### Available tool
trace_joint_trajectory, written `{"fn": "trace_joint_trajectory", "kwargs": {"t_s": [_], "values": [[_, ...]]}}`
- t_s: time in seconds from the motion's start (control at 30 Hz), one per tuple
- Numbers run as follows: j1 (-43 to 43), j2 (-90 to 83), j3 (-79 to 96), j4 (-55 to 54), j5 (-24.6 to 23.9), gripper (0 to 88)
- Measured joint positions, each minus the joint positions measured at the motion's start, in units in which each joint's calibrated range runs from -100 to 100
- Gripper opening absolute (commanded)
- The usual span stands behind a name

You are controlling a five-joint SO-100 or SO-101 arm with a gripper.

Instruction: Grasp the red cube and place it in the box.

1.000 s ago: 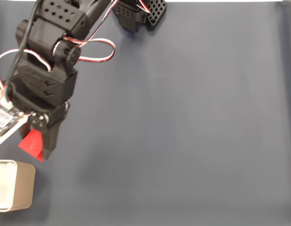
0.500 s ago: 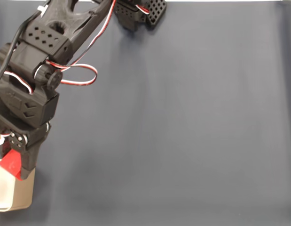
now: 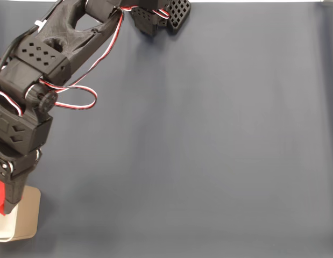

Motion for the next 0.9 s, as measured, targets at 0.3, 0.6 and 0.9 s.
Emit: {"fn": "trace_joint_trajectory", "kwargs": {"t_s": [0.3, 0.6, 0.9], "values": [[1.0, 4.0, -5.0, -2.2, -0.6, 0.0], [1.6, 6.7, -8.1, -3.7, -0.6, 0.0], [1.9, 8.2, -9.0, -4.8, -0.5, 0.0]]}}
